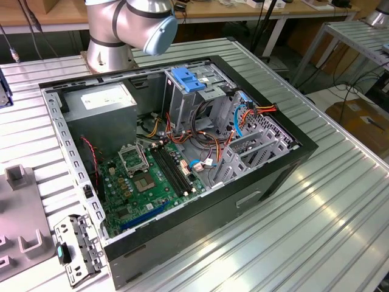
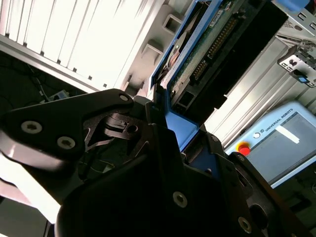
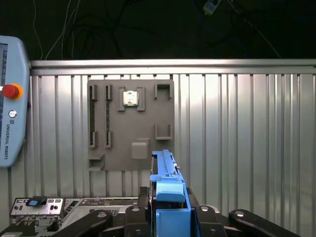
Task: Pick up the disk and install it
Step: 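Pick up the disk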
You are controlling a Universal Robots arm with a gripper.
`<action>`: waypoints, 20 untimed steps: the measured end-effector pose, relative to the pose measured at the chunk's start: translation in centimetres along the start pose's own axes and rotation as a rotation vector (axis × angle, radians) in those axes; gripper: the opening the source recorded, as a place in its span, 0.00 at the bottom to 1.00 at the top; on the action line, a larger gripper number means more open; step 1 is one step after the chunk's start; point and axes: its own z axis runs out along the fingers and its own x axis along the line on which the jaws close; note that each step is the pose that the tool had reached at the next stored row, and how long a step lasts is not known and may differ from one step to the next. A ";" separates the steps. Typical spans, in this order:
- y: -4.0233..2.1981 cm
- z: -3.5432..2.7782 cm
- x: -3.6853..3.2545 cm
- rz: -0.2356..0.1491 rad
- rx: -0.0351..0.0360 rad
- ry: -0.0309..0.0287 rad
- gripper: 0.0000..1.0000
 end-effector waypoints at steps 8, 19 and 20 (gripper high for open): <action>-2.20 -0.01 0.09 0.001 -0.0057 0.0001 0.37; -5.31 -0.01 0.22 0.002 -0.0138 0.0003 0.37; -5.57 -0.01 0.23 0.002 -0.0145 0.0003 0.37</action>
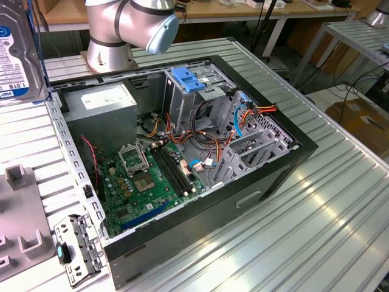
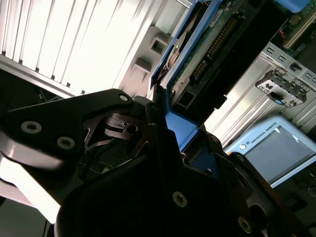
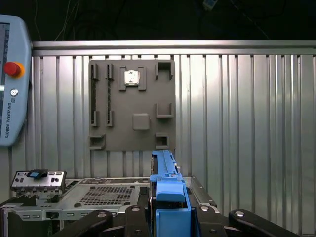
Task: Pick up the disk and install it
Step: 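Pick up the disk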
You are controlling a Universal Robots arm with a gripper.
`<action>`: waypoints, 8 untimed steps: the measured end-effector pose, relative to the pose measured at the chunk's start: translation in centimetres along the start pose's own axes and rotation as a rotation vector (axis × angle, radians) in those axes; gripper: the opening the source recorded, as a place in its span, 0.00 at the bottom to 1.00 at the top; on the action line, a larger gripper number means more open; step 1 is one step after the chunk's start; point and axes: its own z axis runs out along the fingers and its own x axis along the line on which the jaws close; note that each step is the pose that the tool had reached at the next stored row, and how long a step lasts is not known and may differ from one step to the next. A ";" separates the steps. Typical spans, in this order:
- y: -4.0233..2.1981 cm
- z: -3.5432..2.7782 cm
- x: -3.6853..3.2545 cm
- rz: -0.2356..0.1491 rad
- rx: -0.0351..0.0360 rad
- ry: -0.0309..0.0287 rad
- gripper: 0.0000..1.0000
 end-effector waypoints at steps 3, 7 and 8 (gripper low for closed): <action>-0.75 -0.01 0.02 0.000 -0.0019 0.0000 0.37; -1.82 -0.03 0.06 0.001 -0.0049 0.0001 0.37; -2.14 -0.03 0.08 0.001 -0.0057 0.0001 0.37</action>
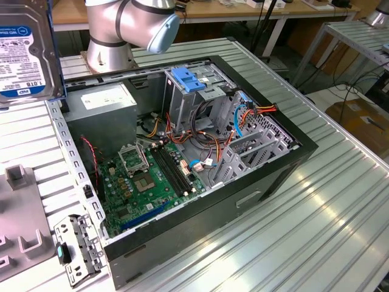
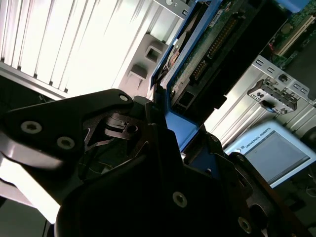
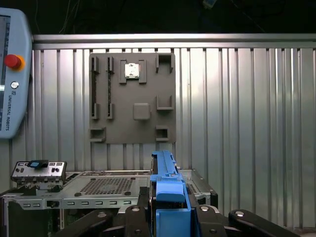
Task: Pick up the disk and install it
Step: 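Pick up the disk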
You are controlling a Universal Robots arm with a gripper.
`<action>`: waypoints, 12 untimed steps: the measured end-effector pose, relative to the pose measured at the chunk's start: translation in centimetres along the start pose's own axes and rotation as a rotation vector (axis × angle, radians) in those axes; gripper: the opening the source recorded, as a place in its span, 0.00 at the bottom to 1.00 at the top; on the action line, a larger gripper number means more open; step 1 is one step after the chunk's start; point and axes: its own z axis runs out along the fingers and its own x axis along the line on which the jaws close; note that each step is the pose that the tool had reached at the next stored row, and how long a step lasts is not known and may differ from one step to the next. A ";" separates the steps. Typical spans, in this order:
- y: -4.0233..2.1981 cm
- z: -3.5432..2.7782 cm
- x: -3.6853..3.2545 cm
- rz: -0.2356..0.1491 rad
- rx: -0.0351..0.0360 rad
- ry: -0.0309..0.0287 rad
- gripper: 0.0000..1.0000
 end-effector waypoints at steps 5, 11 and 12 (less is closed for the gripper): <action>-1.46 -0.03 0.06 0.000 -0.0034 0.0001 0.37; -2.90 -0.06 0.16 0.001 -0.0045 0.0010 0.37; -2.94 -0.05 0.16 0.001 -0.0033 0.0017 0.37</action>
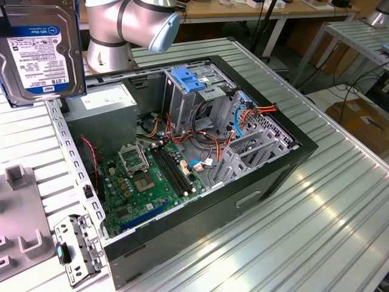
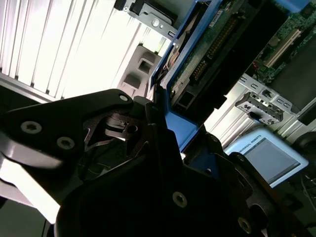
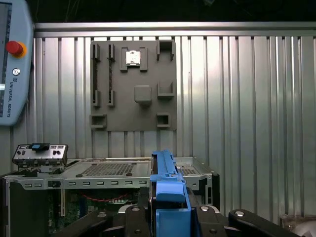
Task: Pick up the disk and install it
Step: 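Pick up the disk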
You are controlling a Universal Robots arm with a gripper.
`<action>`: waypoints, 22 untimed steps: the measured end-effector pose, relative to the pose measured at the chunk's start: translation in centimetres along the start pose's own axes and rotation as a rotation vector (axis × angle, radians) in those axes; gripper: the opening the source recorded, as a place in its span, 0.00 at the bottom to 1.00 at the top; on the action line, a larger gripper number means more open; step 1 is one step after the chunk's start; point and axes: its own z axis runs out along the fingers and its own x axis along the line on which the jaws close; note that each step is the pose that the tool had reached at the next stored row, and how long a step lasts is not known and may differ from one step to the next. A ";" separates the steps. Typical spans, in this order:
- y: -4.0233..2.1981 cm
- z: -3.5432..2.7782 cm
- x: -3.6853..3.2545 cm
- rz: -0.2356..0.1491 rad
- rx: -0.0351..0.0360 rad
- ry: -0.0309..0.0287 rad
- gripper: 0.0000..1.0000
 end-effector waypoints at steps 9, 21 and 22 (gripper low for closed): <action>-1.33 0.09 -0.01 0.000 0.0065 0.0025 0.37; -4.33 0.09 -0.07 0.000 0.0066 0.0053 0.37; -4.59 0.08 -0.08 0.000 0.0066 0.0055 0.37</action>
